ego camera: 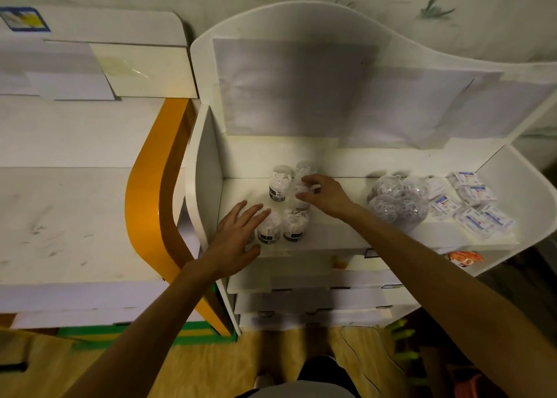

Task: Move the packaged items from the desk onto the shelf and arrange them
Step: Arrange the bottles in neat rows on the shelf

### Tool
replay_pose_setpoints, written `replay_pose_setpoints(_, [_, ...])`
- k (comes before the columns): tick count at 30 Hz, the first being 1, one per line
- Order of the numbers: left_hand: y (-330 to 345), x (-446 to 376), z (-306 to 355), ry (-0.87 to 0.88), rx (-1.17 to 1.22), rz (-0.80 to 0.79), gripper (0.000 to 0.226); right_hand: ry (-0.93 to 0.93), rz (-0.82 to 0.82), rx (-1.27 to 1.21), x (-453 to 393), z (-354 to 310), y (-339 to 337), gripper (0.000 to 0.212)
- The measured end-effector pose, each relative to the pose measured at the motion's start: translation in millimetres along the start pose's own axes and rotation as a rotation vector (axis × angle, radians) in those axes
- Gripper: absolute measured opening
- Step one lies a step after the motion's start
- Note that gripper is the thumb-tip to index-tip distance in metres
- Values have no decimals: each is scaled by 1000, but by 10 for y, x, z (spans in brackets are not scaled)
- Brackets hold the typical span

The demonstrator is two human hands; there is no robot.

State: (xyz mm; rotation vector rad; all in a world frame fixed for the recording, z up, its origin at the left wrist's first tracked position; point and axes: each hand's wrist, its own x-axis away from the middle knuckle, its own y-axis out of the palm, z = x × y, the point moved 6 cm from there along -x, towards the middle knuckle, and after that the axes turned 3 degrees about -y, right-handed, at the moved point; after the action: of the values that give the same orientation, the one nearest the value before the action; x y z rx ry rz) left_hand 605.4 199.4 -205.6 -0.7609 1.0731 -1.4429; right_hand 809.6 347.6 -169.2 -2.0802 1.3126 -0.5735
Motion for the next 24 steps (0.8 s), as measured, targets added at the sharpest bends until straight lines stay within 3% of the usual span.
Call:
replay_pose_setpoints(6, [8, -8, -4, -10, -9, -15, 84, 54, -17, 1, -116, -257, 173, 64])
replay_pose_setpoints(12, [23, 13, 9, -14, -26, -27, 86, 85, 96, 39, -223, -405, 228, 55])
replay_pose_setpoints(16, [-2, 2, 17, -23, -28, -39, 85, 194, 80, -143, -262, -293, 274, 44])
replay_pose_setpoints(19, [7, 13, 12, -28, -26, -41, 85, 304, 8, -335, -223, -140, 414, 48])
replay_pose_setpoints(24, [-6, 11, 13, -16, -46, -19, 85, 289, 19, -336, -297, -191, 508, 45])
